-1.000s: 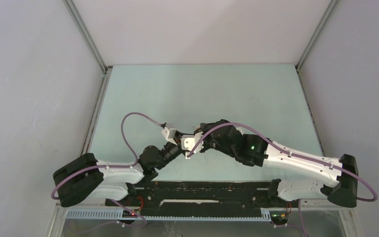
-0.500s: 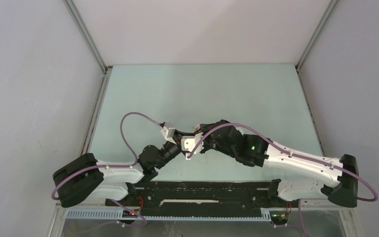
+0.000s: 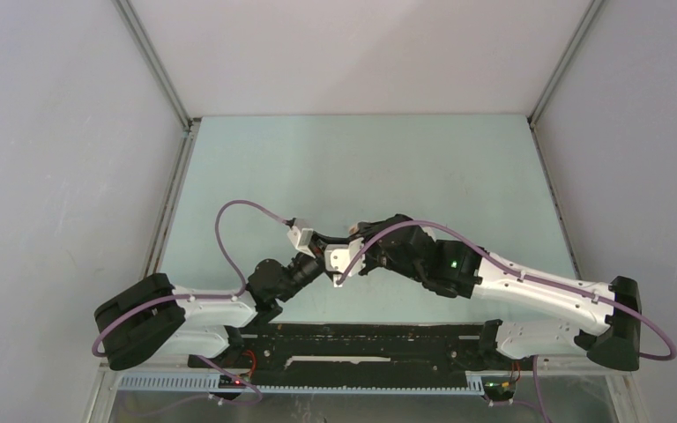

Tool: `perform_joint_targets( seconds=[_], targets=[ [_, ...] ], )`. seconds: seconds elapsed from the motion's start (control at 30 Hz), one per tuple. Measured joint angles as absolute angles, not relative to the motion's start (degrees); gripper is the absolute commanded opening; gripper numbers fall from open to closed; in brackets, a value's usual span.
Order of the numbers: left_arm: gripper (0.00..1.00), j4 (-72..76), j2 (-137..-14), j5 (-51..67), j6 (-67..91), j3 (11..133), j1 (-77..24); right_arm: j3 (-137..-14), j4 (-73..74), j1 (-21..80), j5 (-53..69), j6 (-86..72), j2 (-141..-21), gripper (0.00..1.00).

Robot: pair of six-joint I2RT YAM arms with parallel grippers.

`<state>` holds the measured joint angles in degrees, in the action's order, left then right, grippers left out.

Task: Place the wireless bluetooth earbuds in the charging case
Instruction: Place the earbud in the charging case.

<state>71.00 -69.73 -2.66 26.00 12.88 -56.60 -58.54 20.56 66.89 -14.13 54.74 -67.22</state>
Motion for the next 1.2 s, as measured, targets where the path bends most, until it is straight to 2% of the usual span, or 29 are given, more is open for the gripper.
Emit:
perform_joint_targets(
  seconds=[0.1,0.27,0.73,1.0,1.2],
  targets=[
    [0.00,71.0,-69.8,-2.4,25.9,12.9,-56.6,-58.7,21.1,66.9,-13.8,55.0,-67.1,0.27],
    [0.00,71.0,-70.6,-2.3,25.4,12.9,-56.5,-58.7,22.7,67.1,-13.1,55.3,-66.9,0.31],
    [0.00,74.9,-74.8,-0.8,23.4,12.9,-56.3,-62.3,30.0,65.7,-6.2,52.6,-67.1,0.34],
    [0.00,80.3,-78.1,1.1,22.9,12.9,-56.3,-78.1,41.5,57.1,11.9,44.6,-68.2,0.33],
    [0.00,83.7,-80.1,4.6,21.5,11.9,-56.3,-85.3,47.9,42.6,32.9,40.5,-68.4,0.27]
  ],
)
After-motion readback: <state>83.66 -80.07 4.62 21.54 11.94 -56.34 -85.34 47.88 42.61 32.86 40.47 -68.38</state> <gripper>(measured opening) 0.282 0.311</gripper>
